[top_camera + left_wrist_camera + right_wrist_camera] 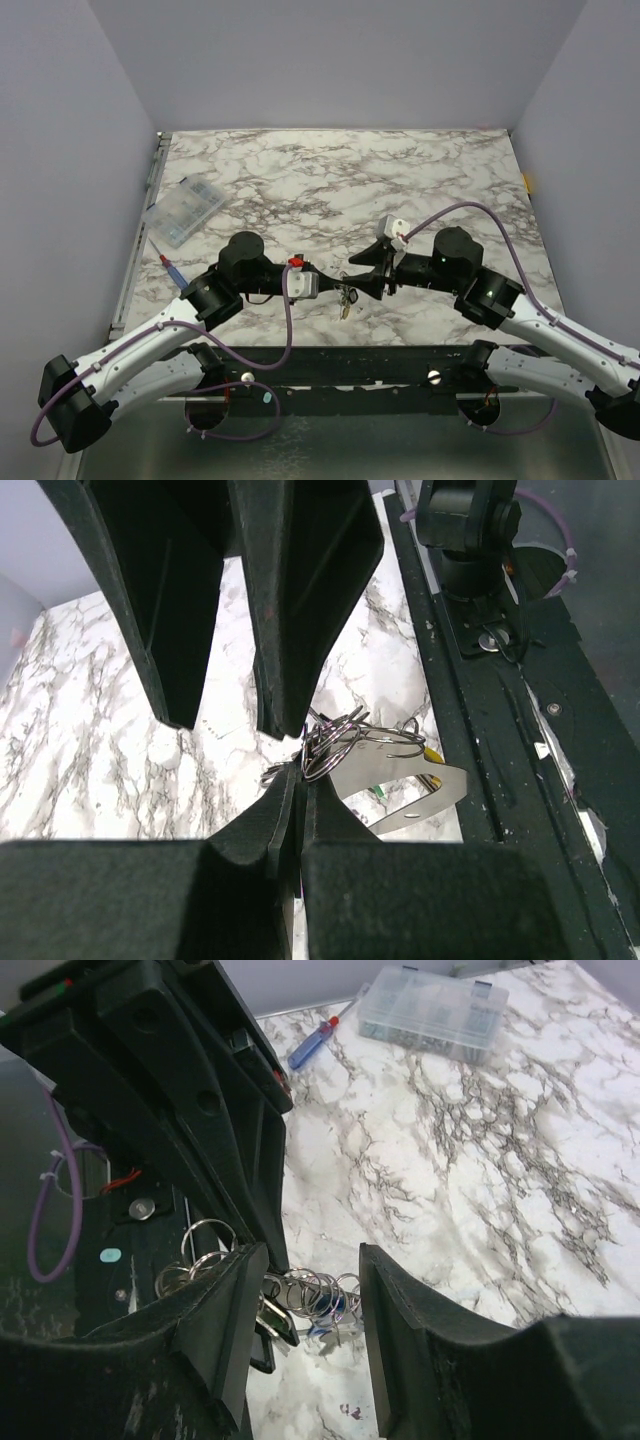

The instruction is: Put the keys on the keyring

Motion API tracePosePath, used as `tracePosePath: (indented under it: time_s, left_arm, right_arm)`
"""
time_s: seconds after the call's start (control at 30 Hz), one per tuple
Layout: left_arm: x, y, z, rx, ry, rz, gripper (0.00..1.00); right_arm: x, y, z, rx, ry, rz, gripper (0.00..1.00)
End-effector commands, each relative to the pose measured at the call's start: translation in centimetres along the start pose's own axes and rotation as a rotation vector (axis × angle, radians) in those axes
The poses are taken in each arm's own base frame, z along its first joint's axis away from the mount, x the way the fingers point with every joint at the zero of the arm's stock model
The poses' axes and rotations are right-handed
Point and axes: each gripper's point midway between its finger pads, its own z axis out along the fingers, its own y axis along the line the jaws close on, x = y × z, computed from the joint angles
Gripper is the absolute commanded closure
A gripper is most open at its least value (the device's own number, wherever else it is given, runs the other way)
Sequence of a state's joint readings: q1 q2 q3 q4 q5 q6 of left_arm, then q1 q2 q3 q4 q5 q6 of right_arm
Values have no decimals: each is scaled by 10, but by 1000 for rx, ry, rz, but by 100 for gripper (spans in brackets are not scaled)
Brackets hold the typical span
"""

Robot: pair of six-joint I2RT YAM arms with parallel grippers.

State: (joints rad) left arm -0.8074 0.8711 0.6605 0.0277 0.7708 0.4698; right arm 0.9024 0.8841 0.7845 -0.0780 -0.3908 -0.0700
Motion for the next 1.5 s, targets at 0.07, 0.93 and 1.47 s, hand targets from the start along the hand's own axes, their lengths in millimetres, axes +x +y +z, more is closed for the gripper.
tracePosePath:
  time_s: [0.07, 0.93, 1.47]
  left_arm:
    - [-22, 6, -1, -17, -72, 68, 100]
    - [-29, 9, -4, -47, -97, 70, 100]
    - [-49, 10, -6, -58, -177, 77, 100]
  right_arm:
    - [-14, 10, -6, -37, -41, 1, 47]
    - [-6, 18, -9, -63, -53, 21, 43]
    - [-4, 16, -10, -50, -49, 16, 53]
